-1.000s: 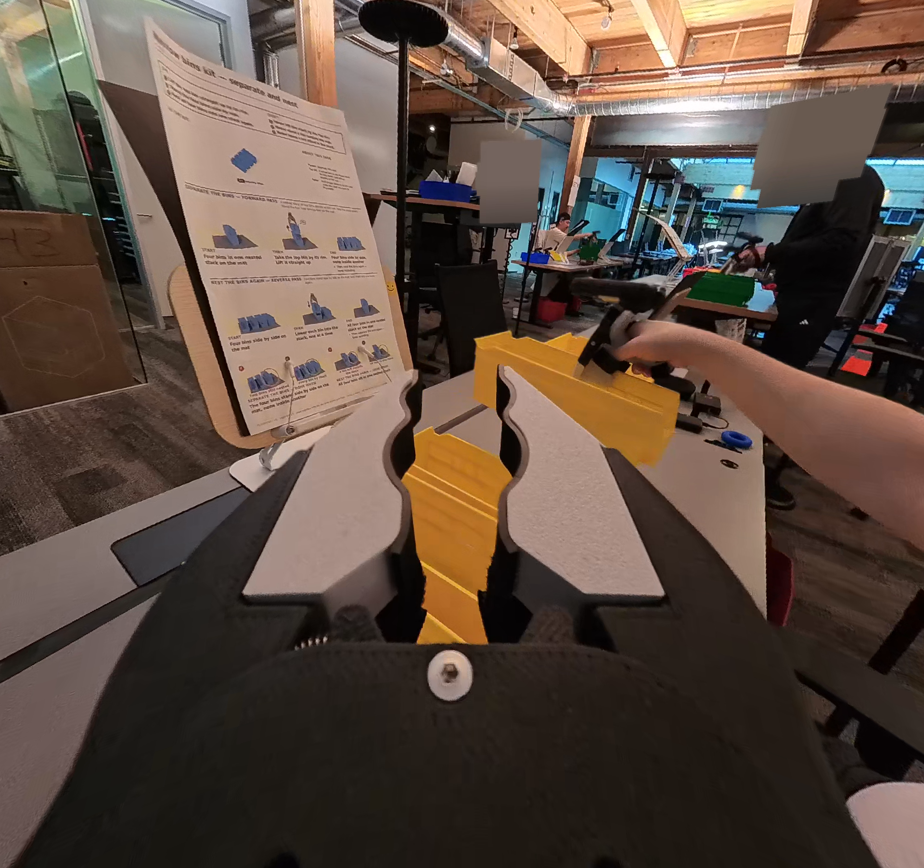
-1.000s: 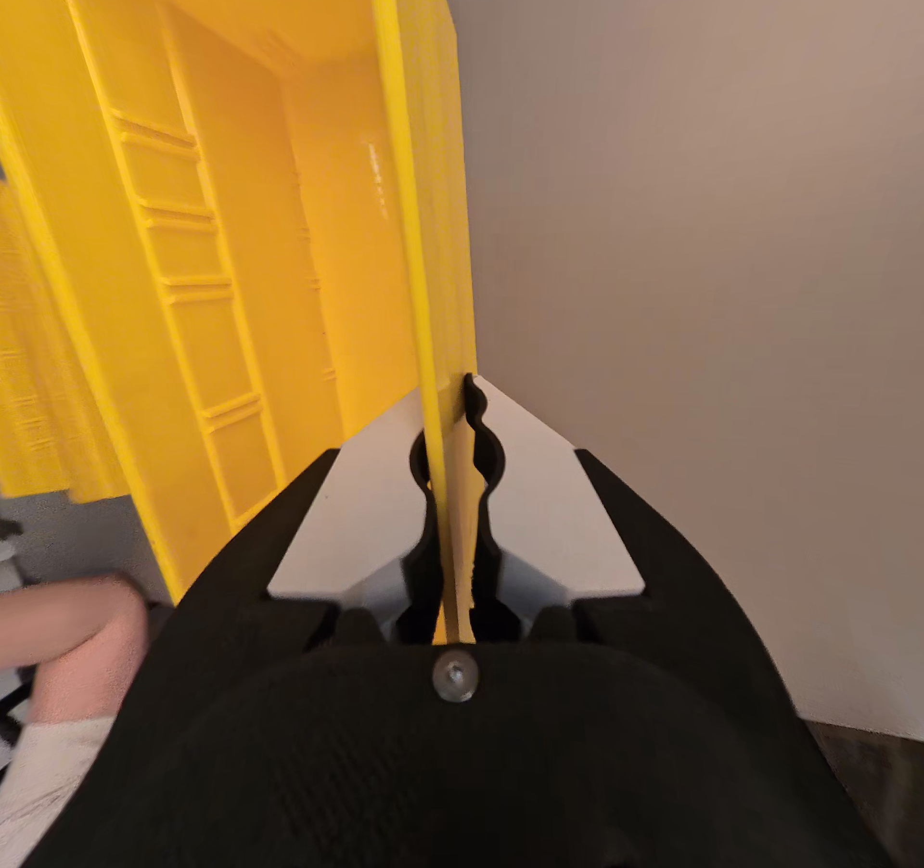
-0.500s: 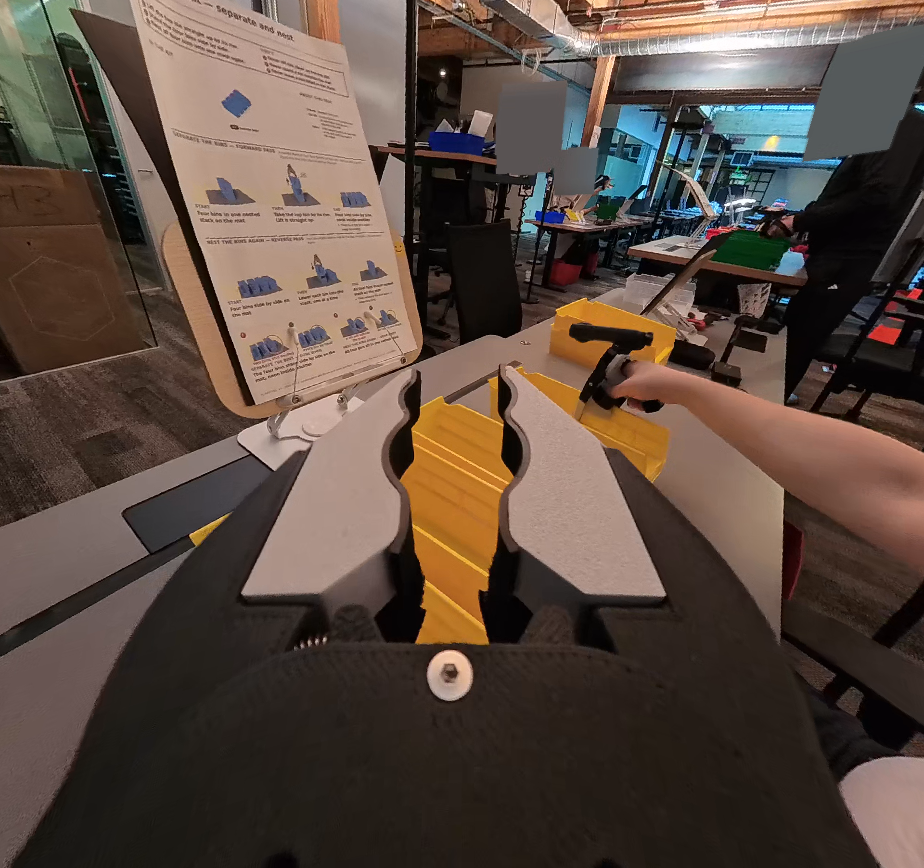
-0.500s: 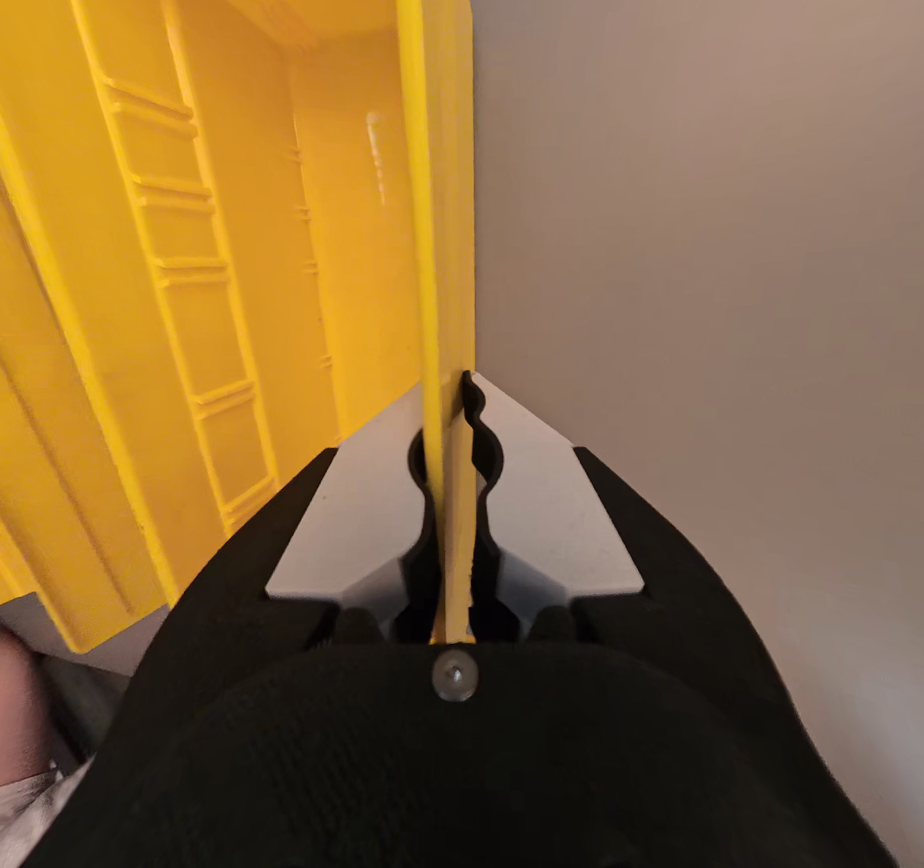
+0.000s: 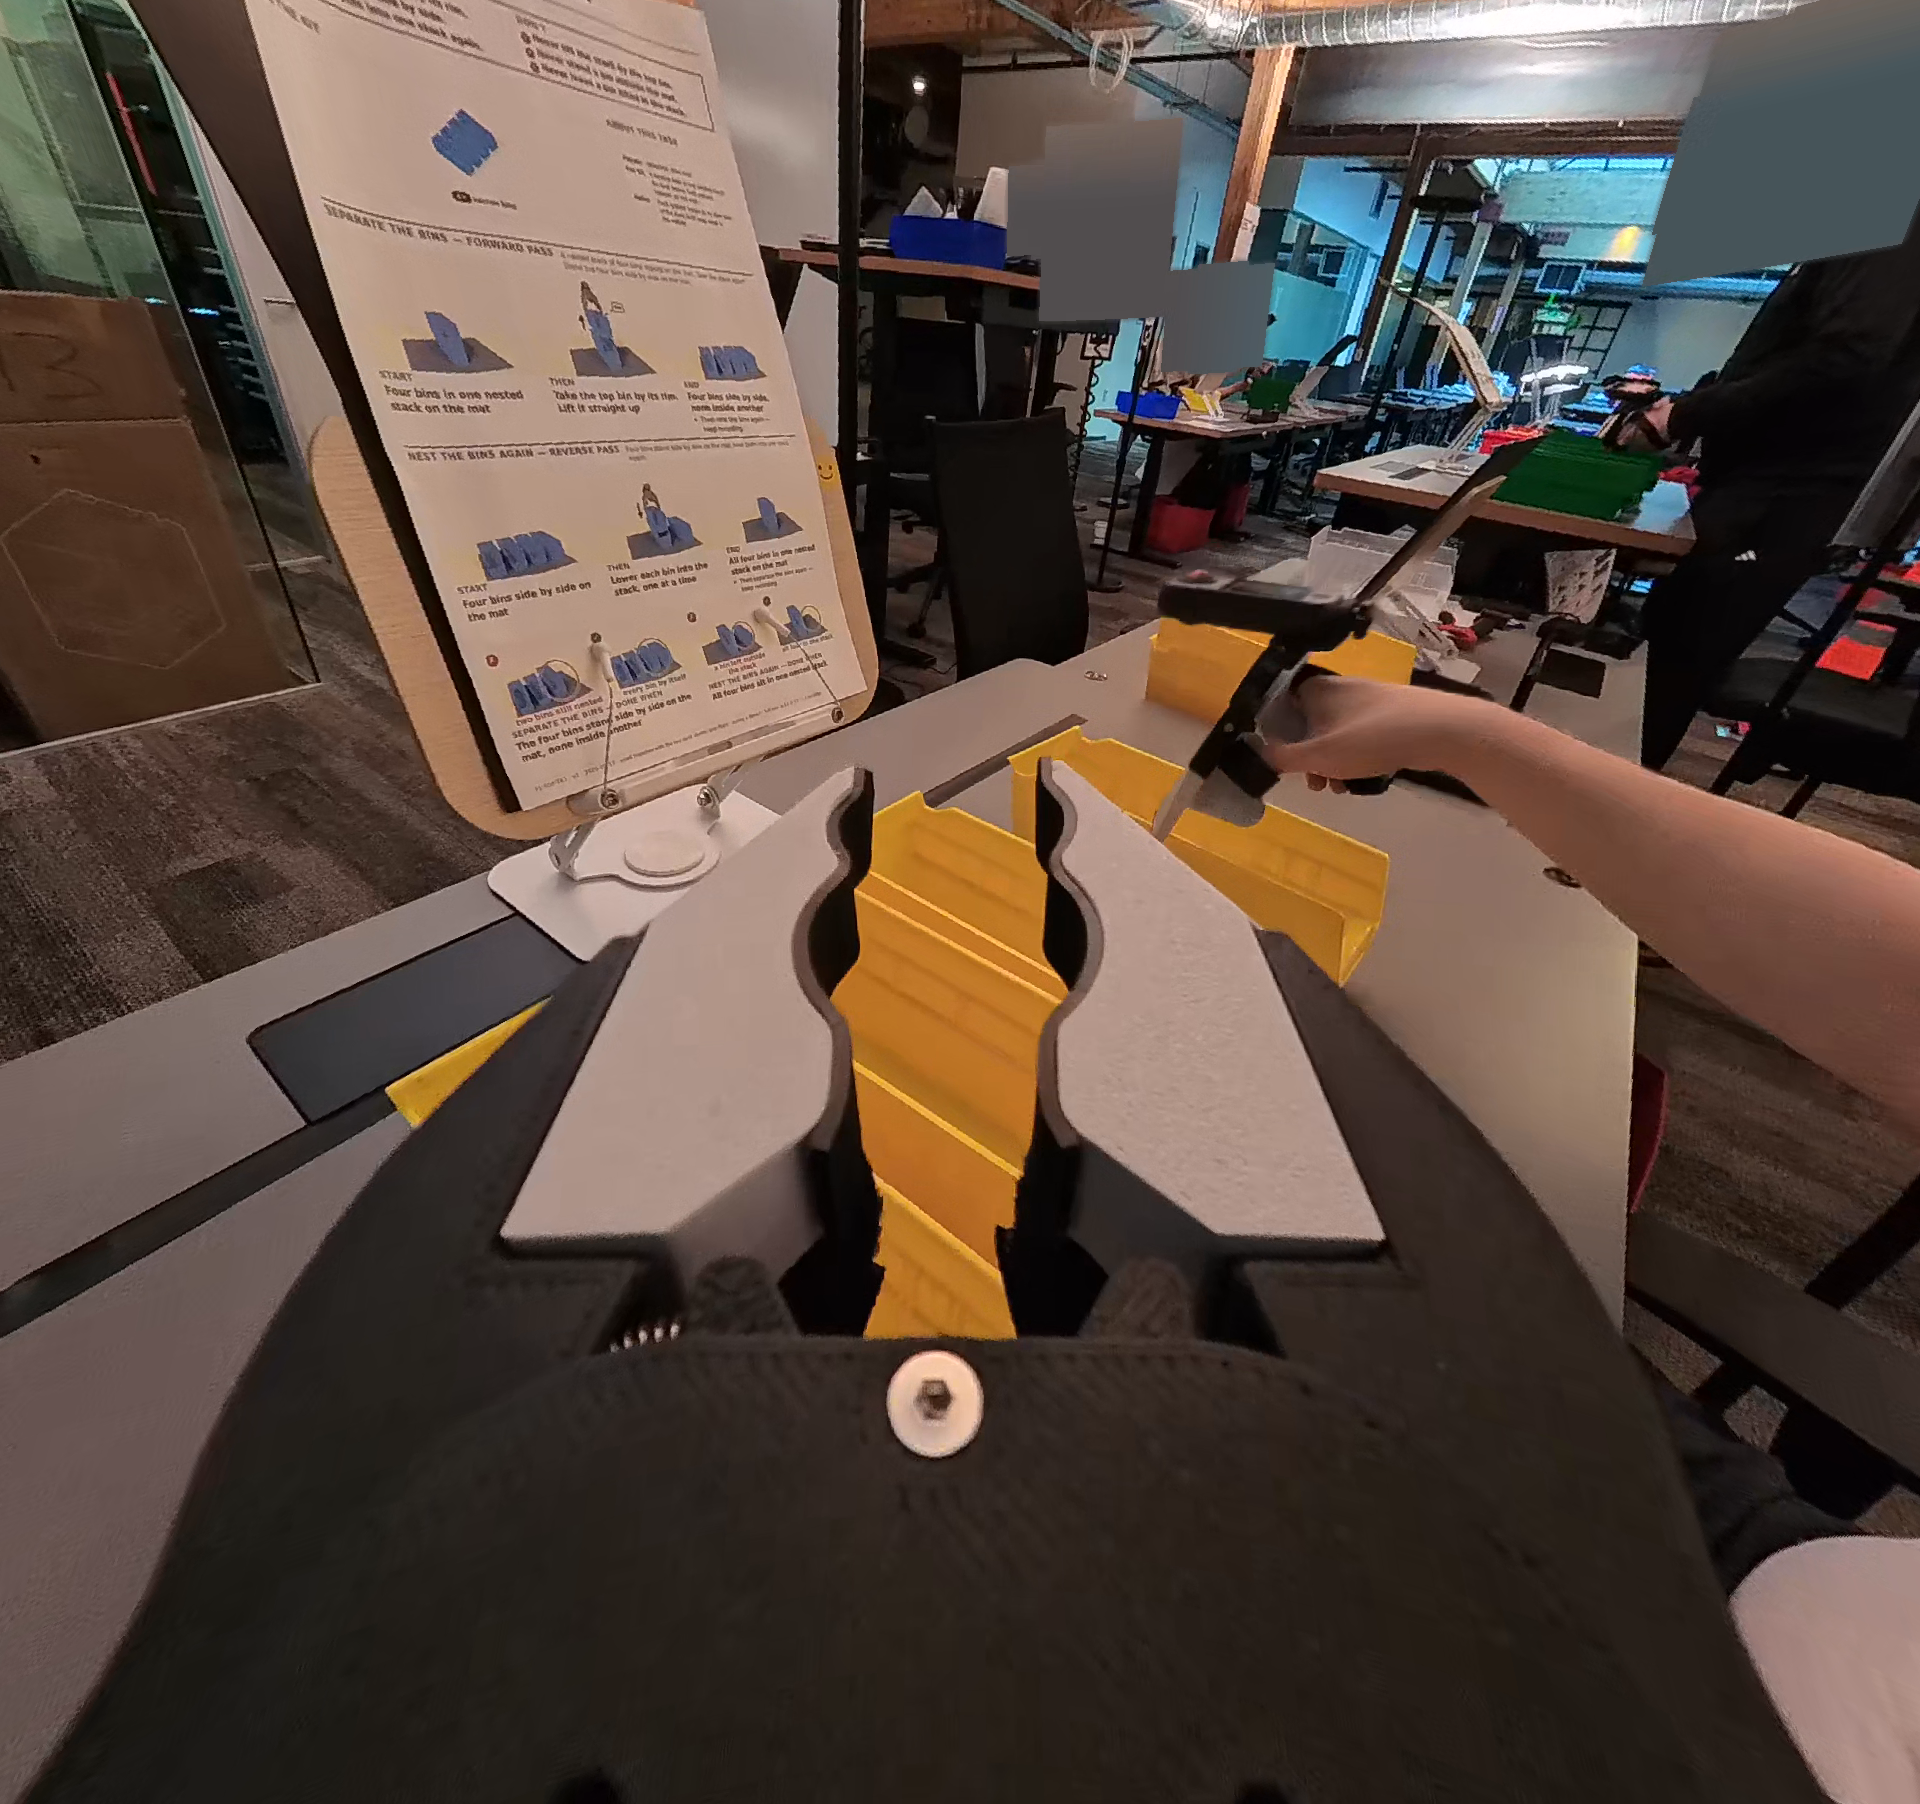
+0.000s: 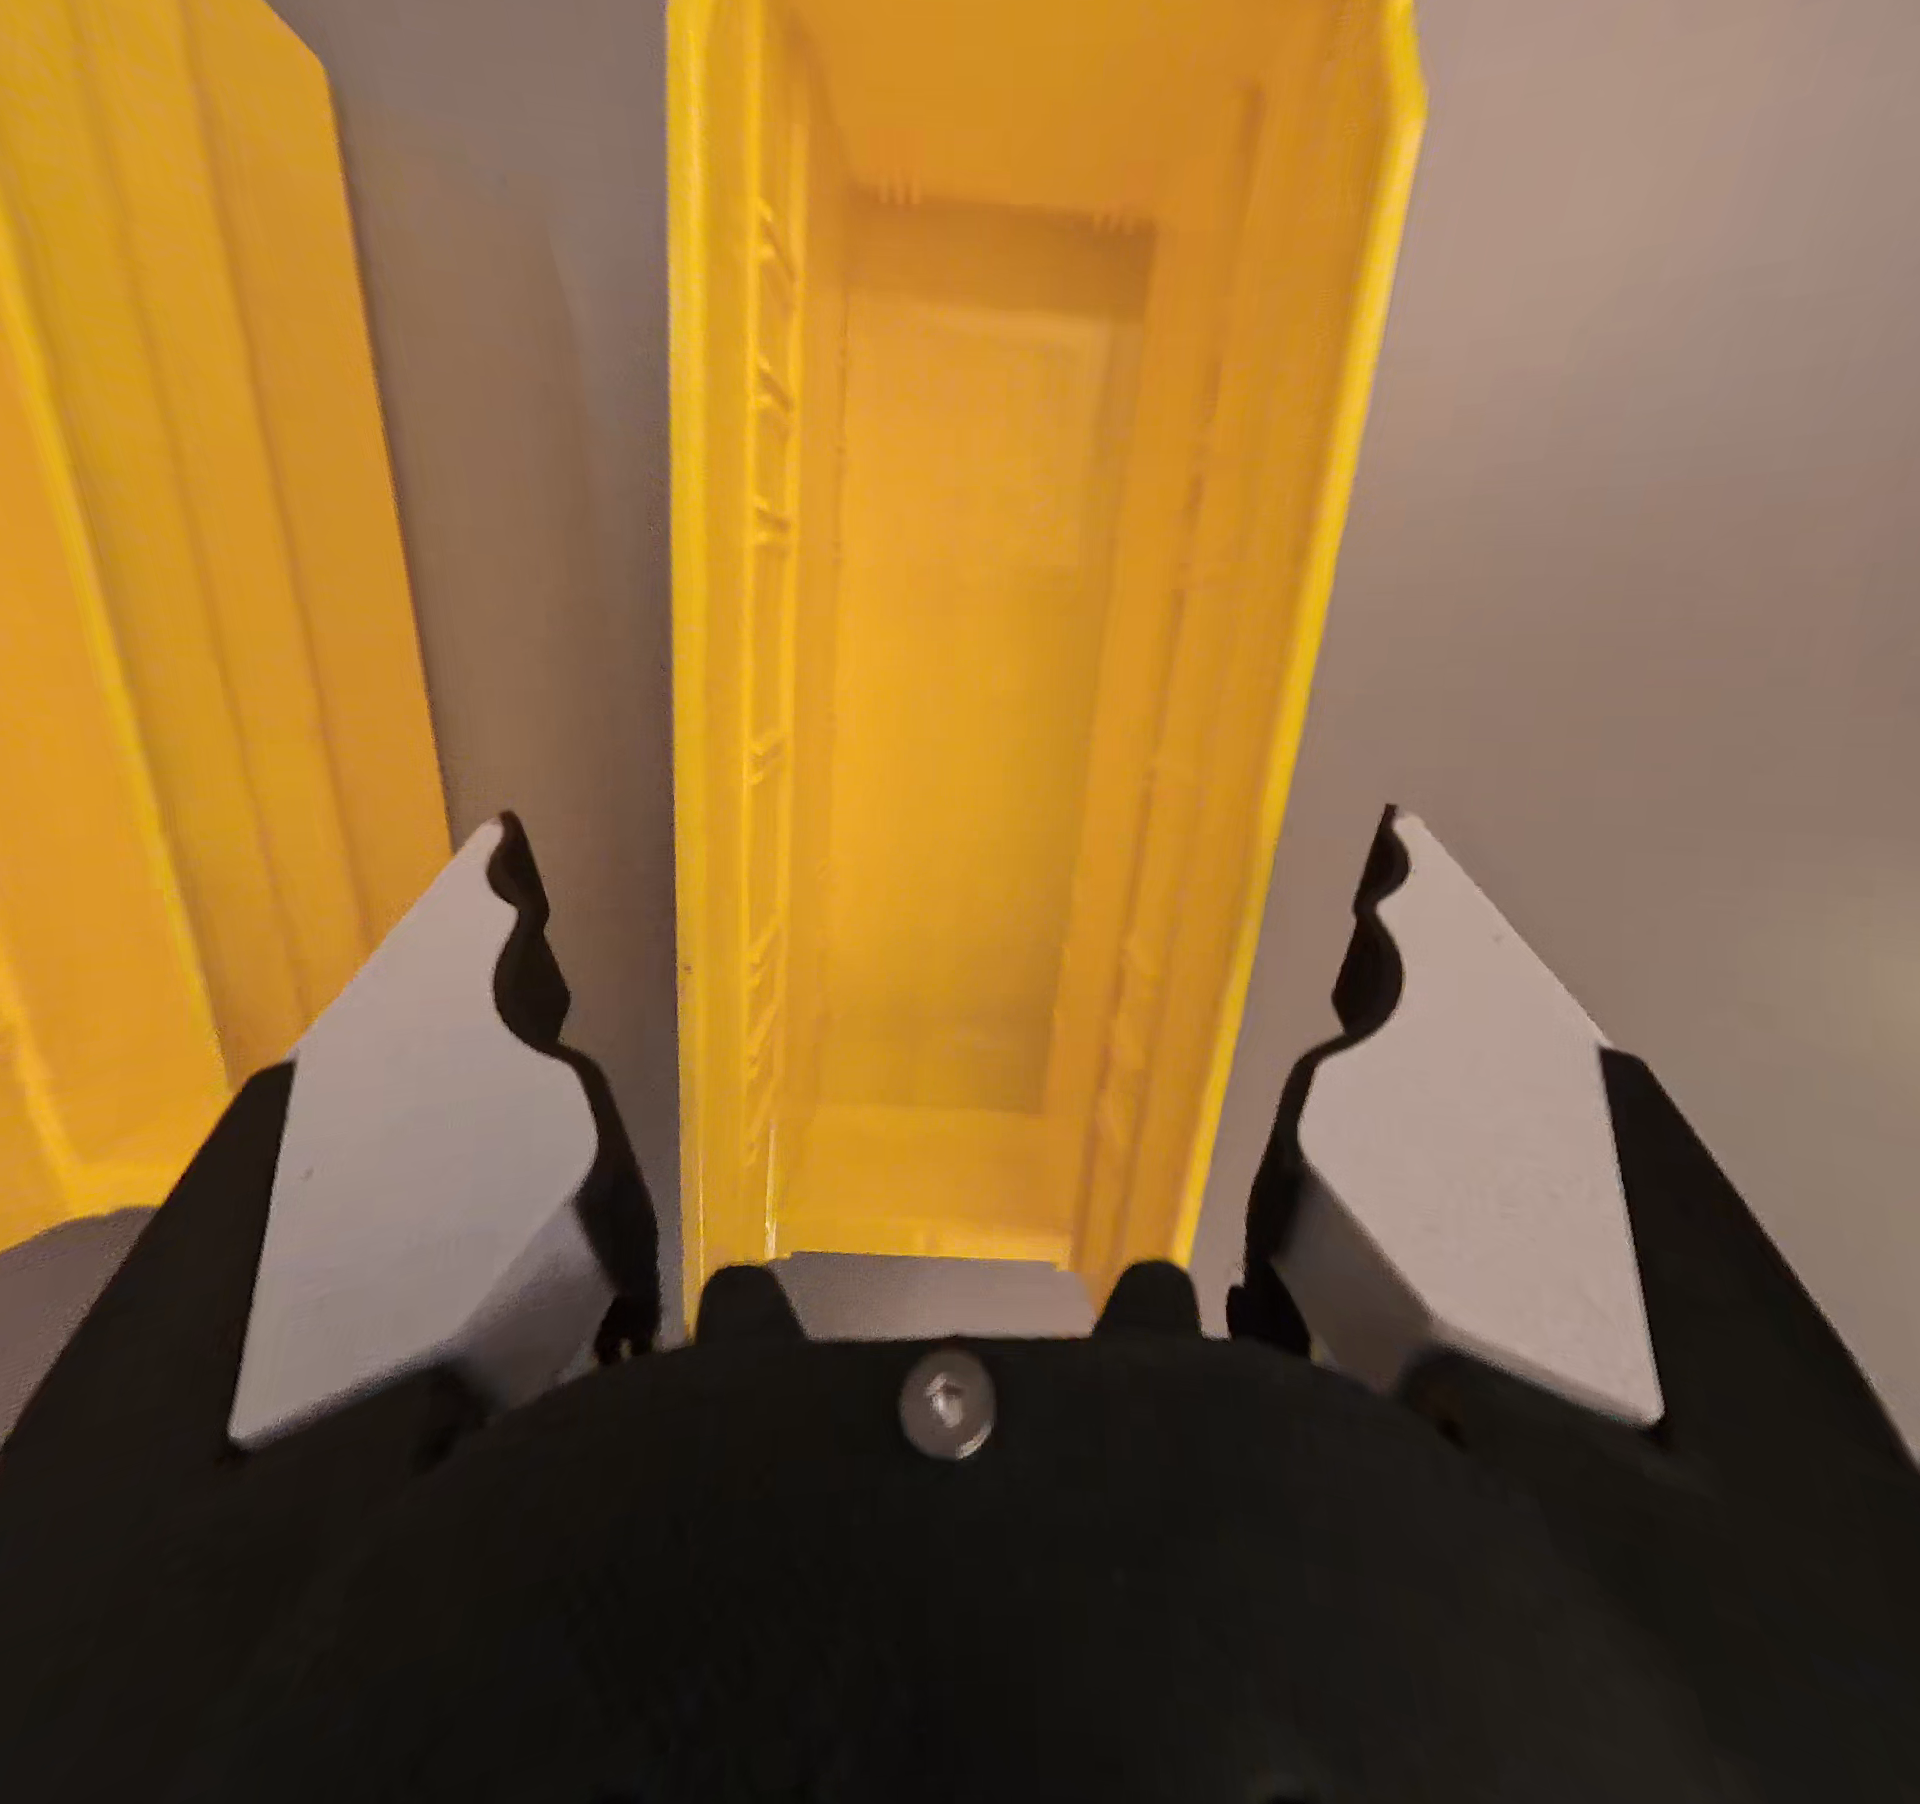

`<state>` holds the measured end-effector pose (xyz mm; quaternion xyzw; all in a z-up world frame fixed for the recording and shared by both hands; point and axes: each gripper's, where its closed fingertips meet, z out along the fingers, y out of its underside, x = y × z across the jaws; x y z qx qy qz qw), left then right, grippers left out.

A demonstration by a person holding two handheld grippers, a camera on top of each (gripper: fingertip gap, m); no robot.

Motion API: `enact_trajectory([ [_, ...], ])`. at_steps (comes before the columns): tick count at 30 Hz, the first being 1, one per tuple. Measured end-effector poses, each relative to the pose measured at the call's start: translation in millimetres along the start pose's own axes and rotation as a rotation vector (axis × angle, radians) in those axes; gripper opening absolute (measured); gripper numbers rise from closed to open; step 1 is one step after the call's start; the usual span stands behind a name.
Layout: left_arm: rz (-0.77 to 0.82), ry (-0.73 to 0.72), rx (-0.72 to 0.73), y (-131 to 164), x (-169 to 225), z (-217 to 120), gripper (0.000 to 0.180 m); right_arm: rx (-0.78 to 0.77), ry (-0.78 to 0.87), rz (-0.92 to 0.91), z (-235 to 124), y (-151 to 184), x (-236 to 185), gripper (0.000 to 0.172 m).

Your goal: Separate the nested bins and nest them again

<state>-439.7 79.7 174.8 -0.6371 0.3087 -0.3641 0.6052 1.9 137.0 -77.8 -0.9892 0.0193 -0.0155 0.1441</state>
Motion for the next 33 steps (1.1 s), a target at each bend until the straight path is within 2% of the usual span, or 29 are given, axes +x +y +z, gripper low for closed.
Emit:
enact_trajectory([
  [7, 0.013, 0.008, -0.017, 2.3, 5.2, 0.6, 0.03, -0.128, 0.06, 0.045, 26.6, 17.0, 0.9, 0.146],
  [10, 0.008, 0.008, -0.017, 2.4, 3.2, 0.9, 0.03, -0.14, 0.079, 0.039, 26.9, 18.6, 5.1, 0.139],
  [15, 0.0, 0.006, -0.016, 2.2, 1.3, -0.2, 0.03, -0.143, 0.038, 0.043, 27.3, 18.6, 4.0, 0.137],
  [26, 0.003, 0.005, -0.01, 0.8, 1.8, -1.7, 0.03, -0.152, -0.005, 0.04, 20.4, 18.8, 1.0, 0.115],
  [33, 0.0, 0.003, -0.011, 1.0, 0.6, -1.8, 0.03, -0.147, -0.045, 0.041, 15.3, 17.5, -3.3, 0.111],
])
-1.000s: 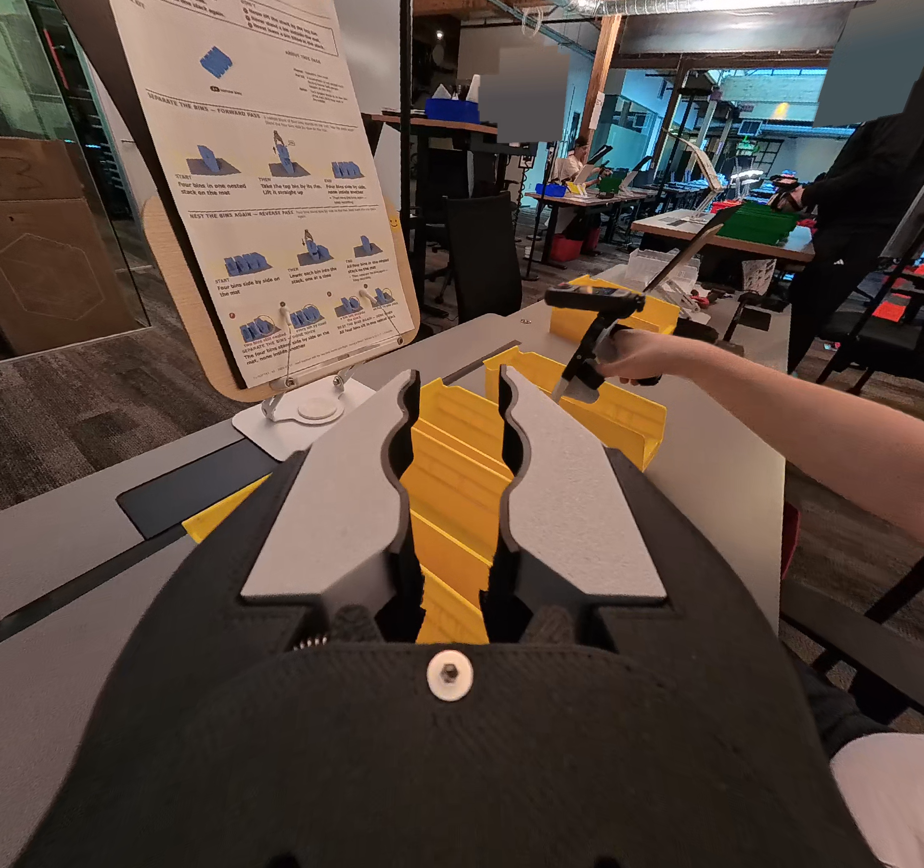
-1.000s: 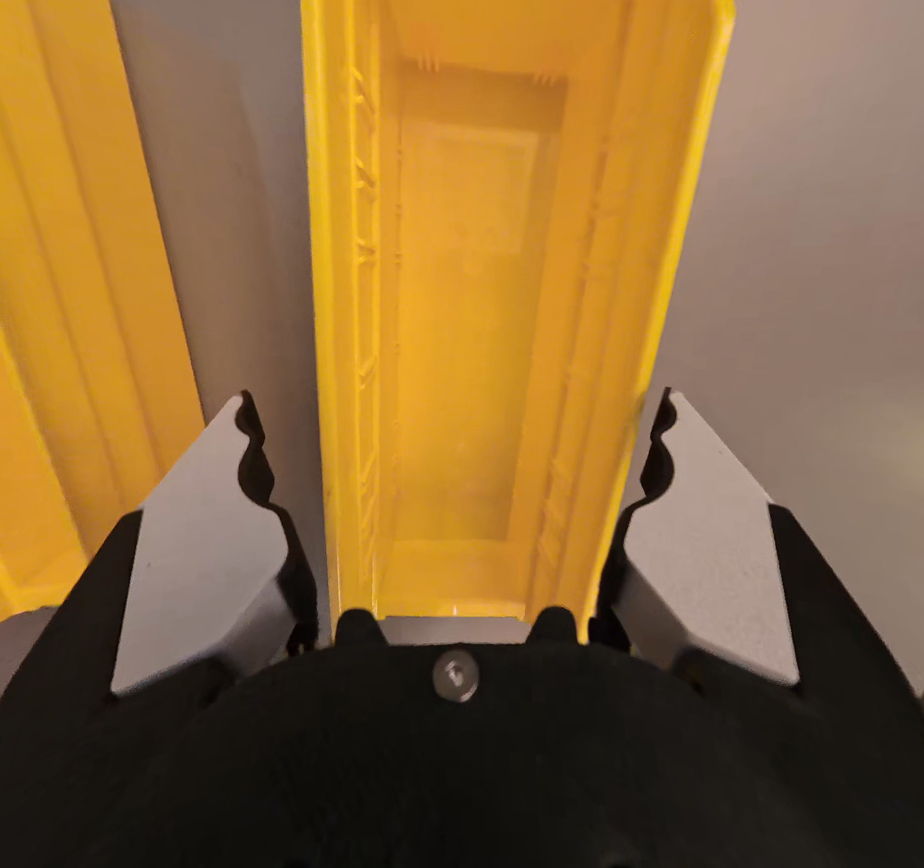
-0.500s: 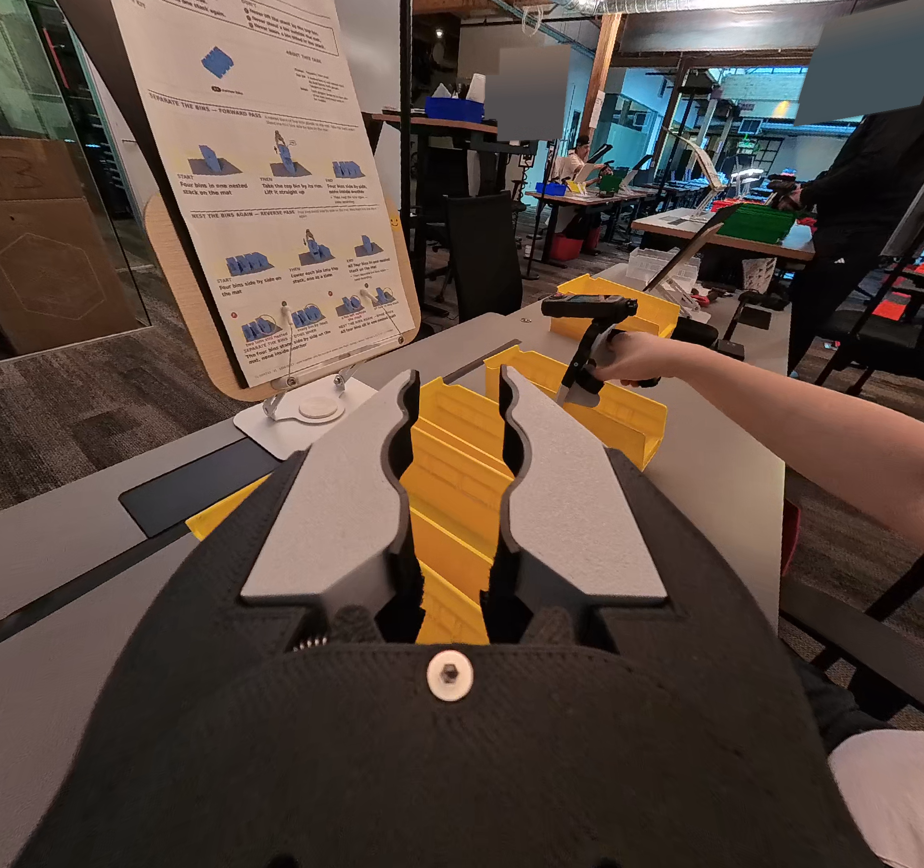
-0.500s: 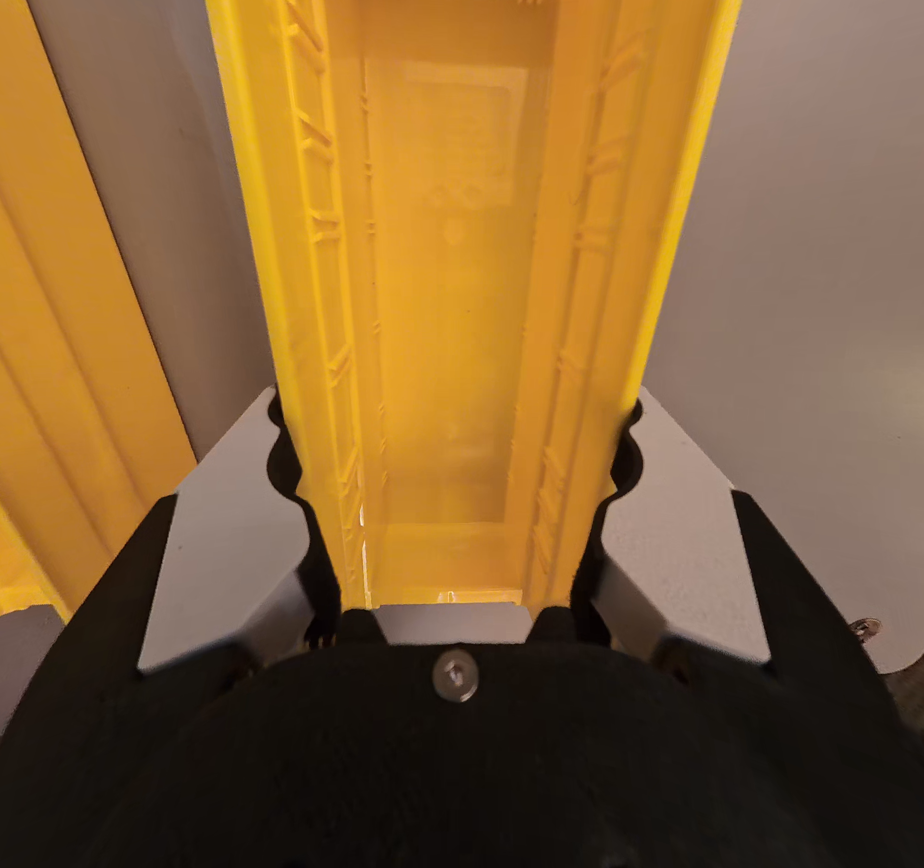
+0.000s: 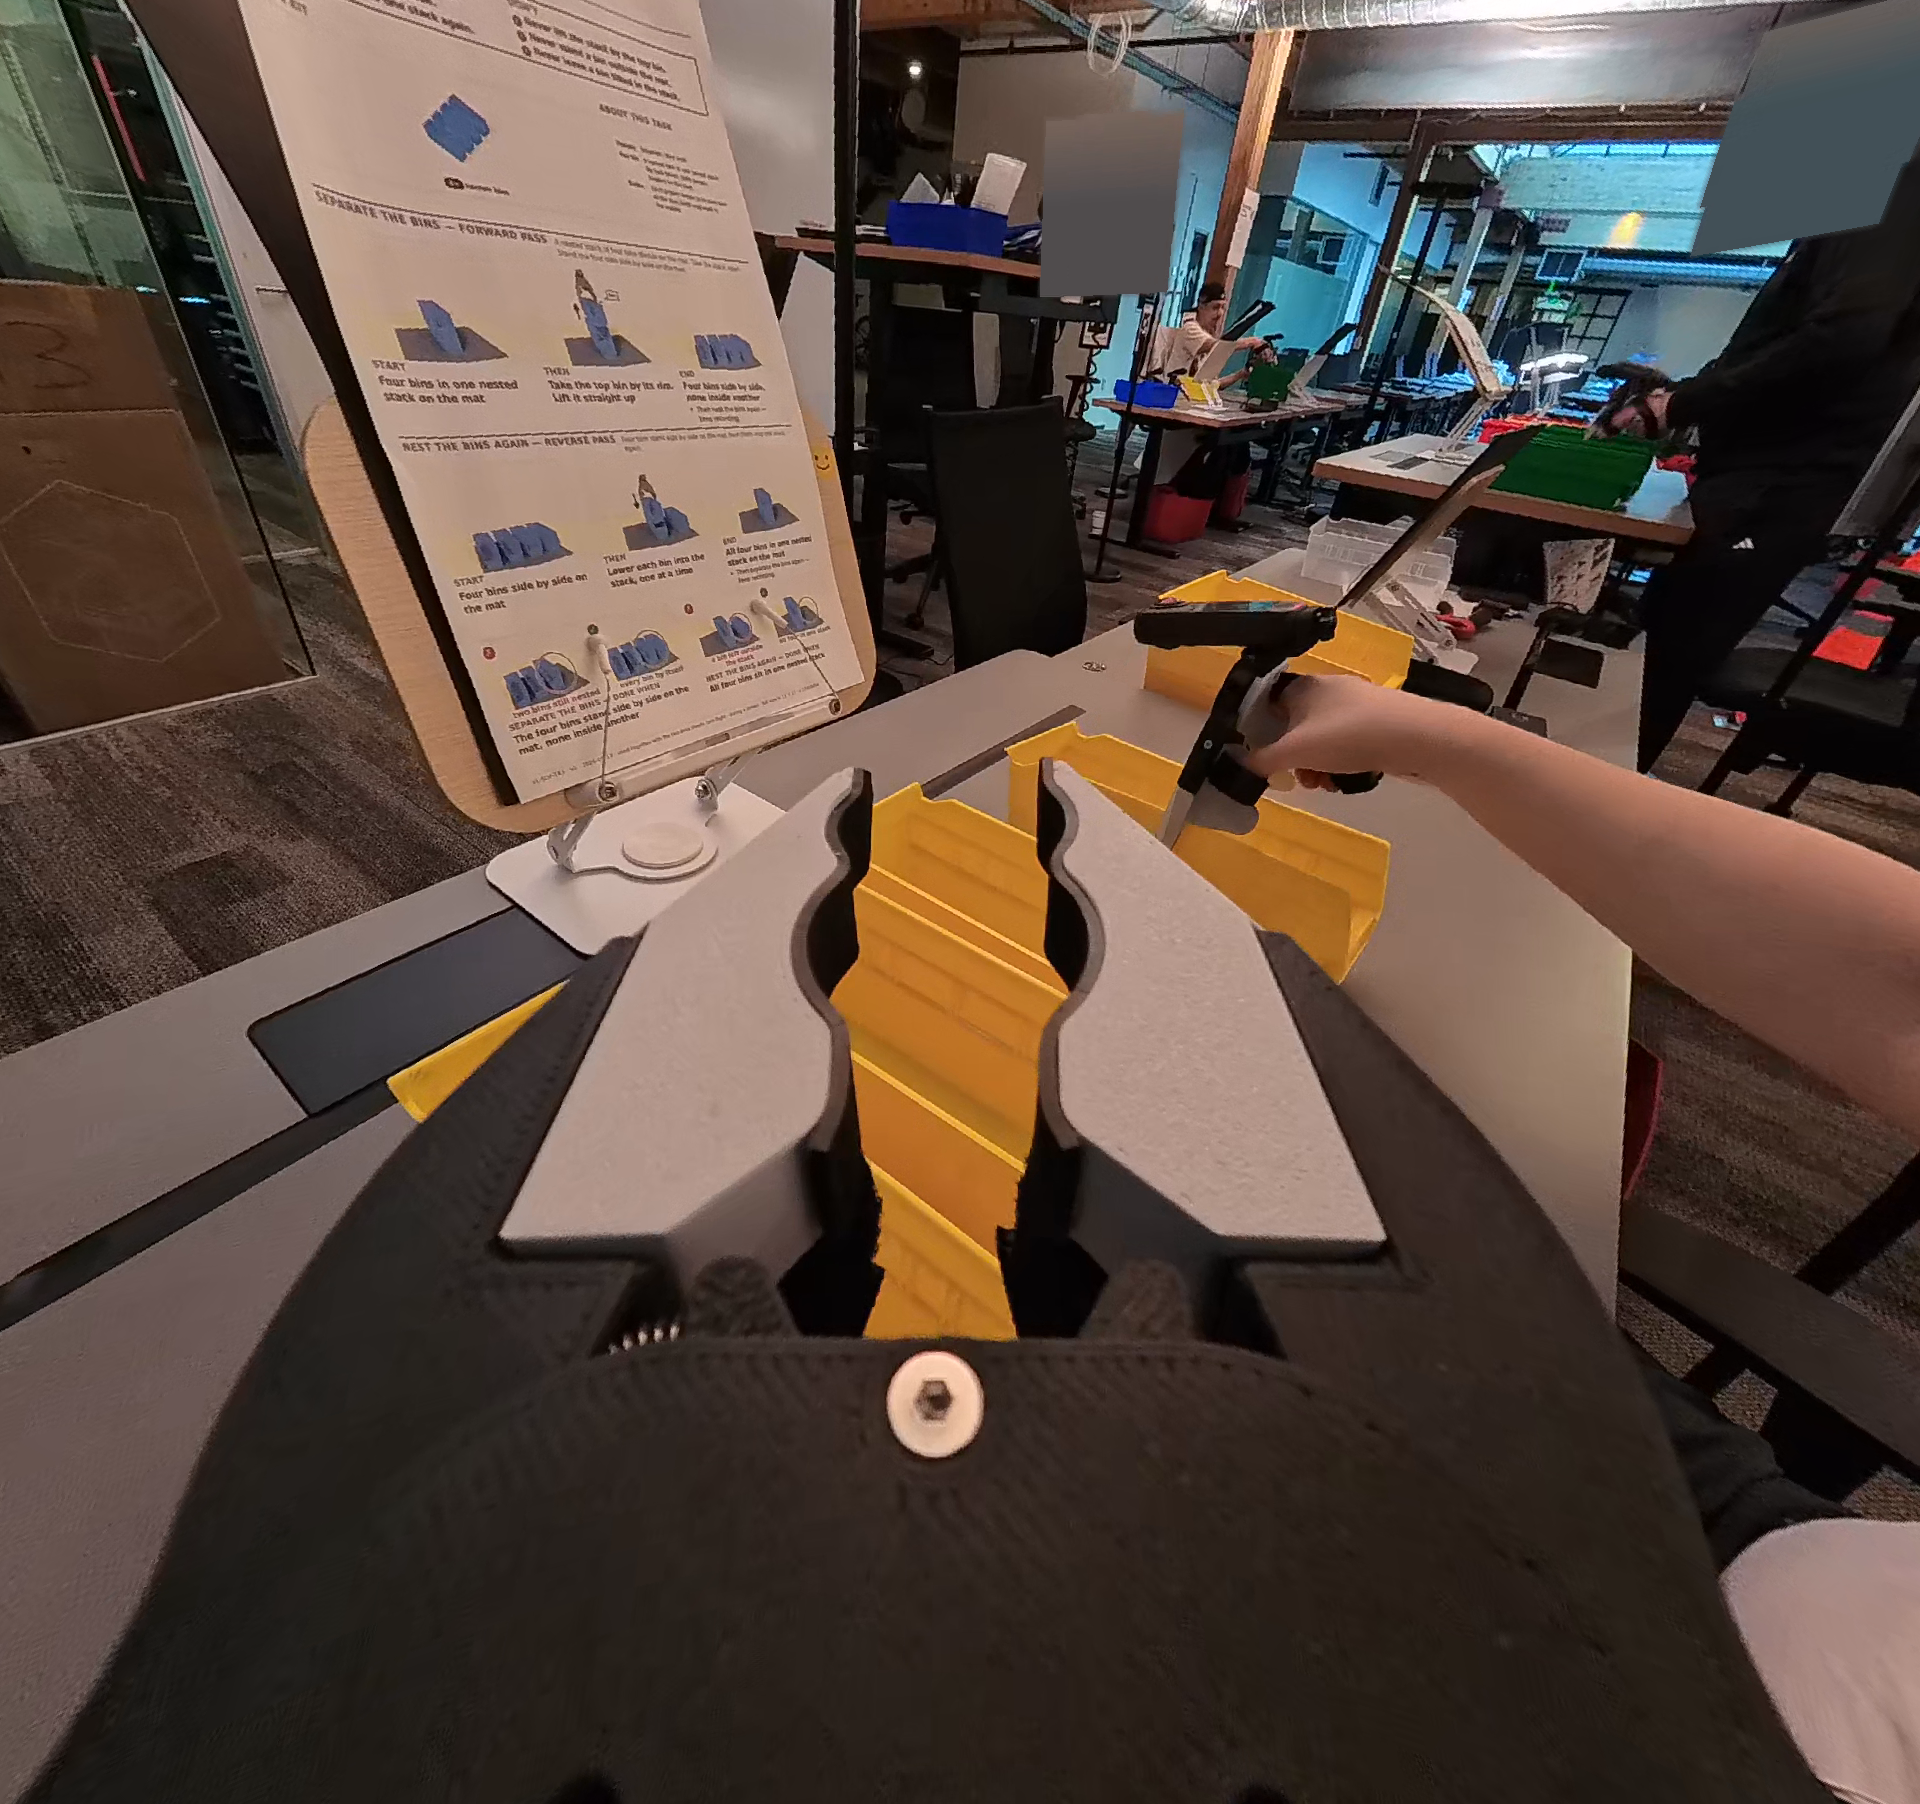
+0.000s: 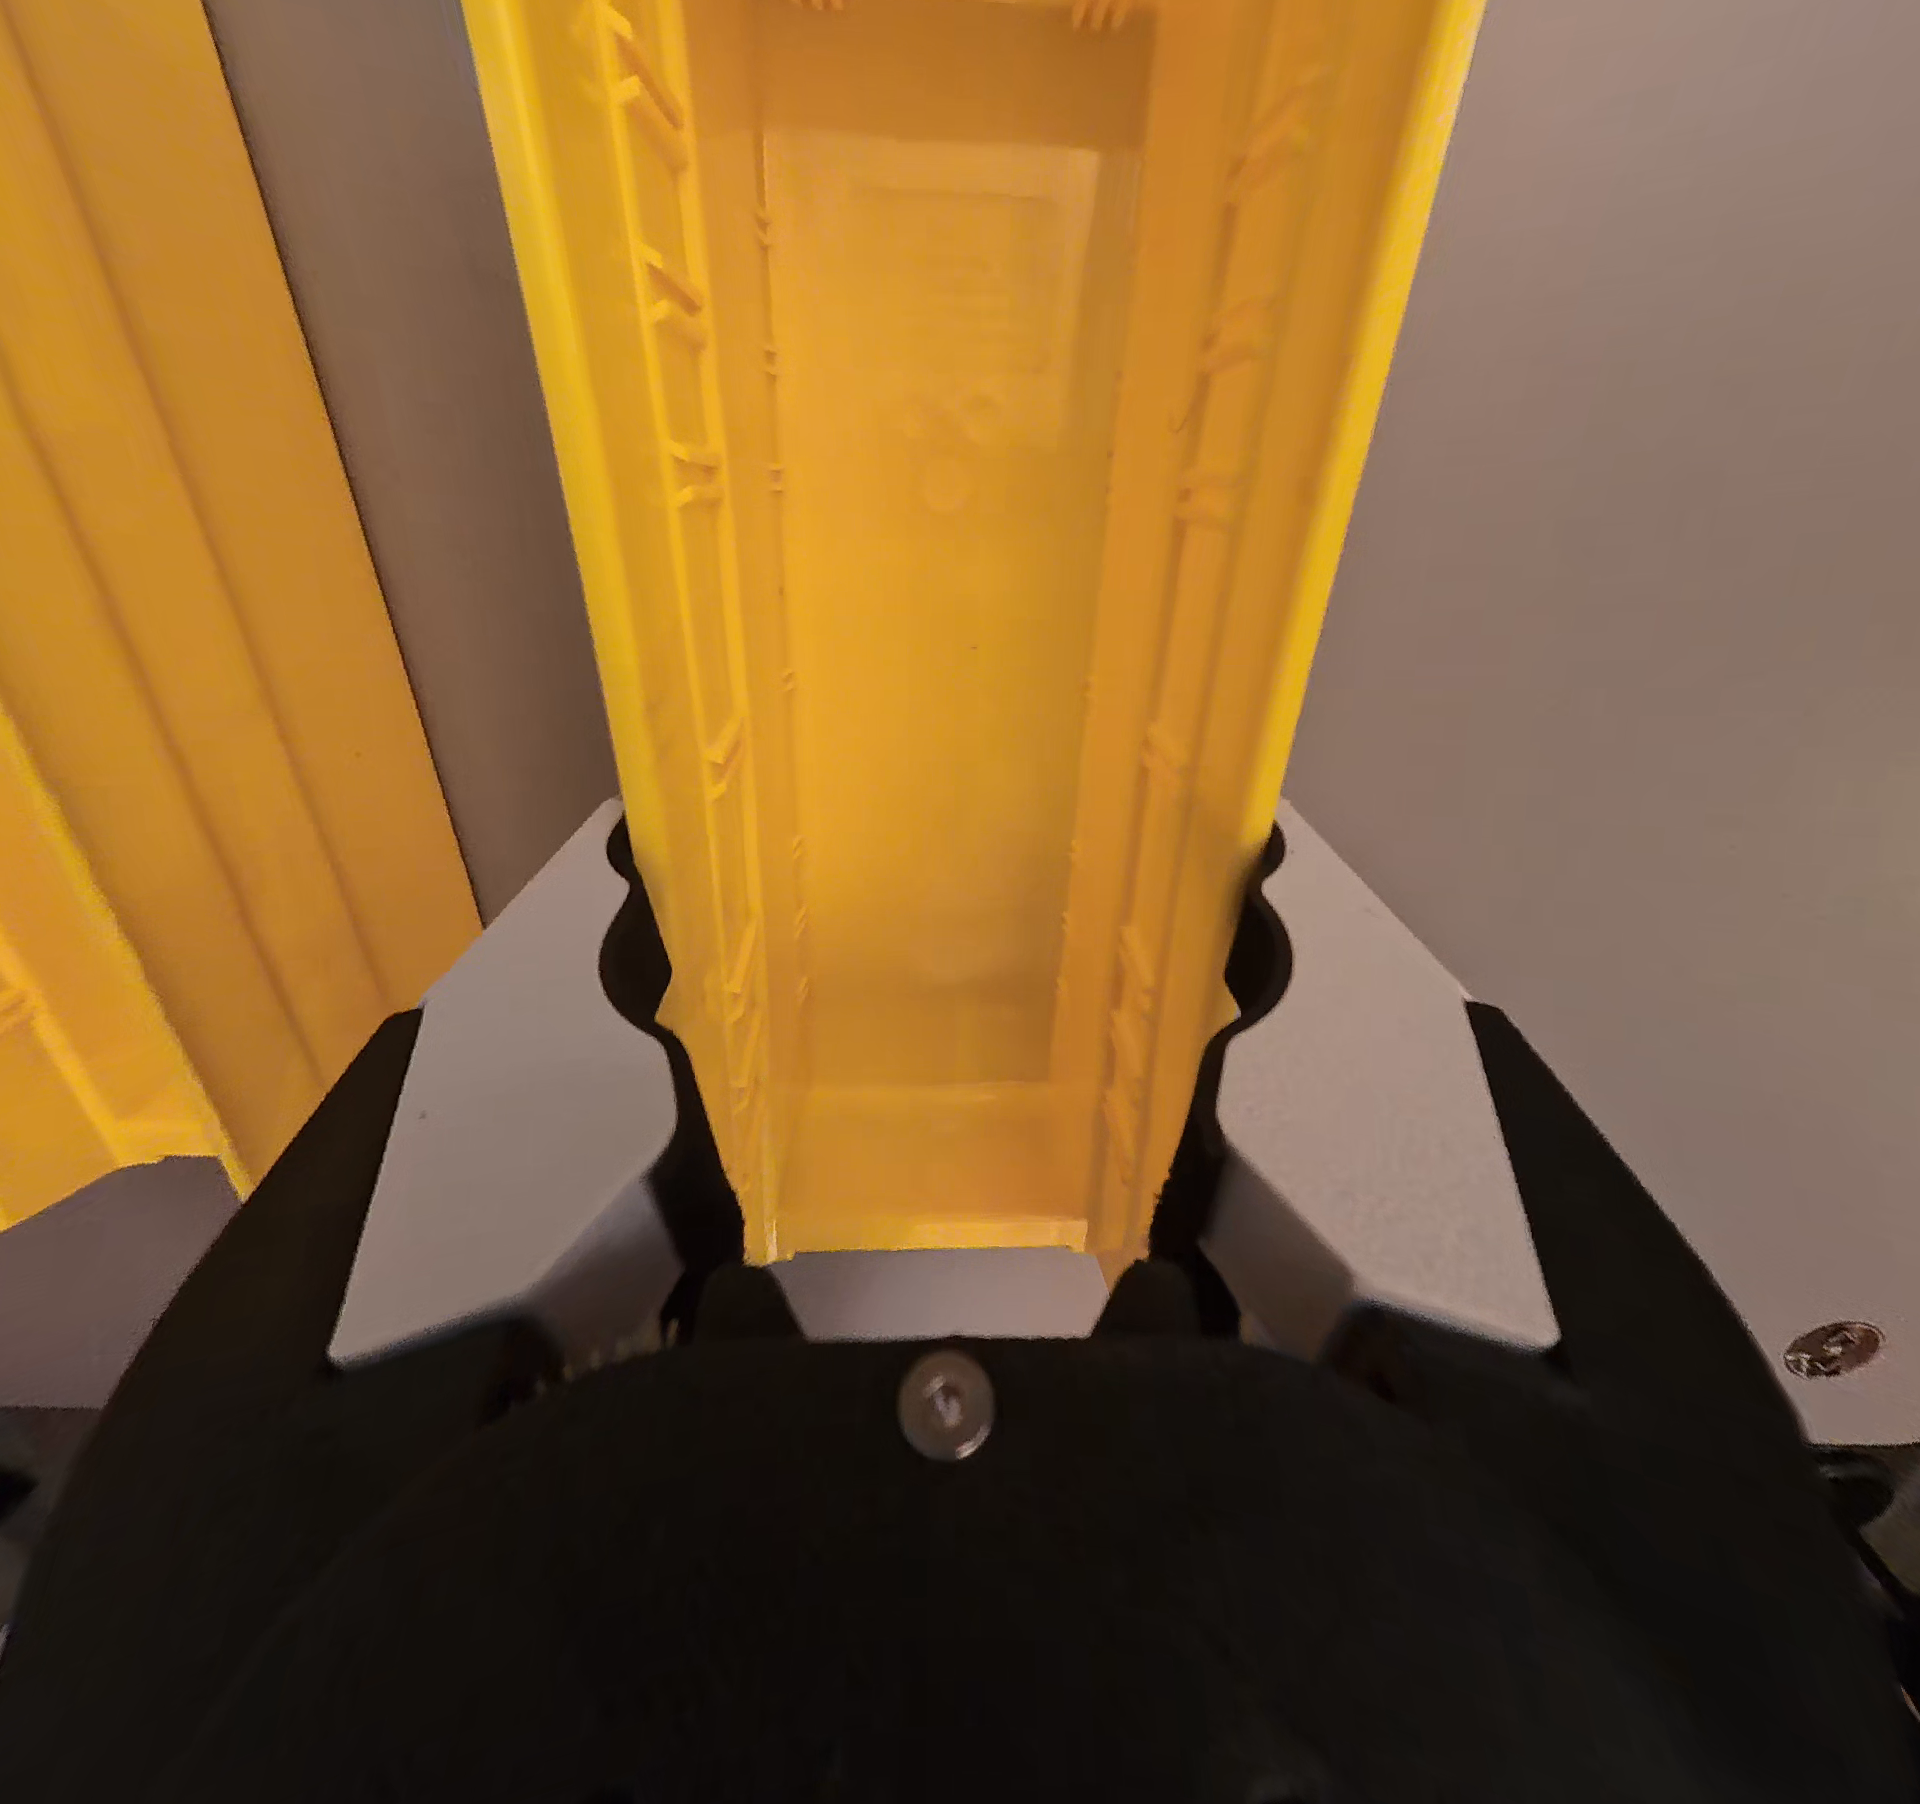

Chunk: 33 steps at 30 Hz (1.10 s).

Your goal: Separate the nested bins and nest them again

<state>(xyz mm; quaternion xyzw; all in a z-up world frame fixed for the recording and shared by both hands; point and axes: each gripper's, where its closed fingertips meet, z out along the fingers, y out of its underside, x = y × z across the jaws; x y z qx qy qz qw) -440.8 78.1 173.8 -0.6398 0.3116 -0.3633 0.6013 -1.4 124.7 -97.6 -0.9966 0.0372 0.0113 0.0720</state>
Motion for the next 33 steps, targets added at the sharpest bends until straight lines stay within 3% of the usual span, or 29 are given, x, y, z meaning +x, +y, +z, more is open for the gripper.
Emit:
enact_trajectory([
  [11, -0.006, 0.0, 0.001, -0.2, -1.1, -1.1, 0.031, -0.01, 0.011, -0.016, -26.8, 2.1, -6.4, 0.11],
  [19, -0.005, 0.001, 0.015, -3.1, -0.3, -5.0, 0.03, -0.046, 0.018, -0.033, 2.8, 14.6, 2.9, 0.119],
  [23, -0.012, -0.004, 0.018, -3.5, -3.2, -5.9, 0.03, 0.041, 0.022, -0.025, 6.1, -0.9, 6.4, 0.129],
  [33, -0.011, -0.002, 0.002, -0.1, -2.8, -2.7, 0.031, 0.002, 0.034, -0.024, 10.8, -3.7, 7.3, 0.134],
])
